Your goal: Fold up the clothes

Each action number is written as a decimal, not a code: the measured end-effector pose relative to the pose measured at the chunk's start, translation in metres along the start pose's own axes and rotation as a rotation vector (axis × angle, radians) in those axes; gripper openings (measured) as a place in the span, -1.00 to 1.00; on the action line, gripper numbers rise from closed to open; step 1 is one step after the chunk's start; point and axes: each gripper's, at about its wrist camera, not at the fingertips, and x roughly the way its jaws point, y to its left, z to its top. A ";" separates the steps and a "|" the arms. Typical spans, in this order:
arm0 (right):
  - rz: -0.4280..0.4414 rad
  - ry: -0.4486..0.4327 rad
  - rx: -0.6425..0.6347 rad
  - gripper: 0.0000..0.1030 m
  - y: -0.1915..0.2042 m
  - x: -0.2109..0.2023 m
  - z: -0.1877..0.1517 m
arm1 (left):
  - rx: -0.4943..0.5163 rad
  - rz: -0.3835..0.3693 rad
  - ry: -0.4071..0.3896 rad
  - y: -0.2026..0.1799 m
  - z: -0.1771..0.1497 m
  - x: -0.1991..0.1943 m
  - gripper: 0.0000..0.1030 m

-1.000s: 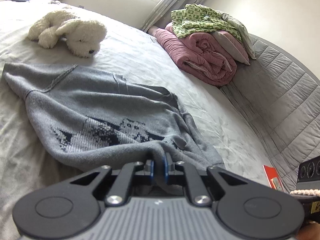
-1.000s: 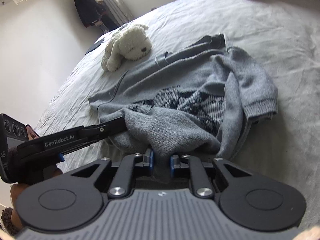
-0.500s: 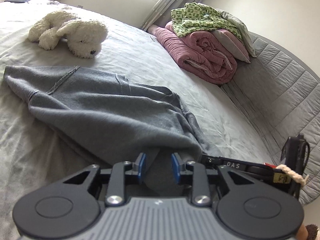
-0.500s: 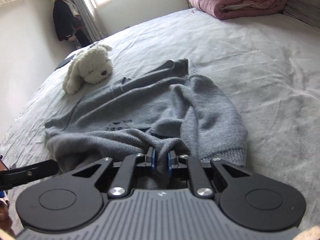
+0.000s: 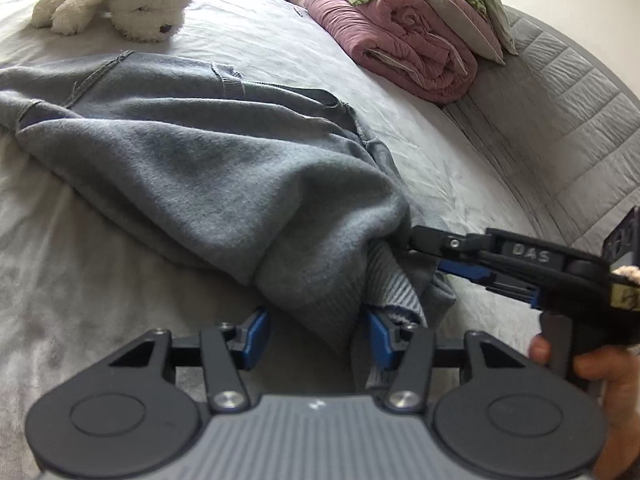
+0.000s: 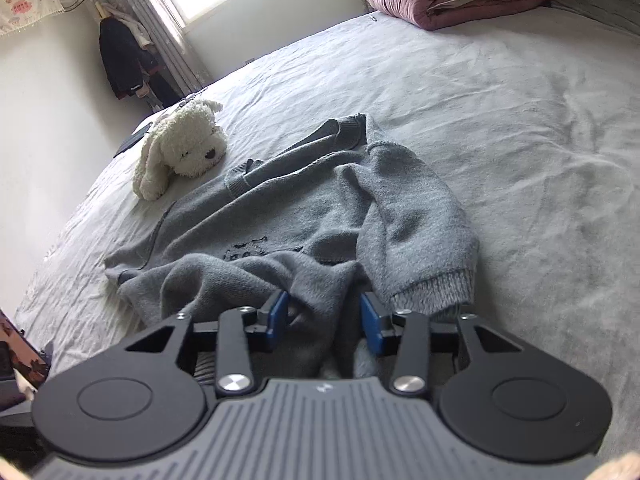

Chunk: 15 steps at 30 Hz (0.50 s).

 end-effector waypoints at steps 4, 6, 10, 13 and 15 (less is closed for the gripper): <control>0.061 0.040 -0.011 0.00 0.009 -0.021 -0.015 | -0.026 0.008 -0.033 0.004 -0.001 0.005 0.02; 0.053 0.040 -0.068 0.06 0.018 -0.029 -0.023 | -0.073 -0.008 -0.049 0.009 0.001 0.005 0.00; 0.054 0.051 -0.147 0.20 0.030 -0.034 -0.040 | -0.110 -0.028 -0.078 0.011 0.001 0.002 -0.39; 0.063 0.075 -0.190 0.23 0.036 -0.028 -0.051 | -0.113 -0.035 -0.093 0.008 0.001 -0.001 -0.66; 0.070 0.085 -0.215 0.24 0.042 -0.024 -0.058 | -0.100 -0.024 -0.097 0.004 0.000 -0.002 -0.70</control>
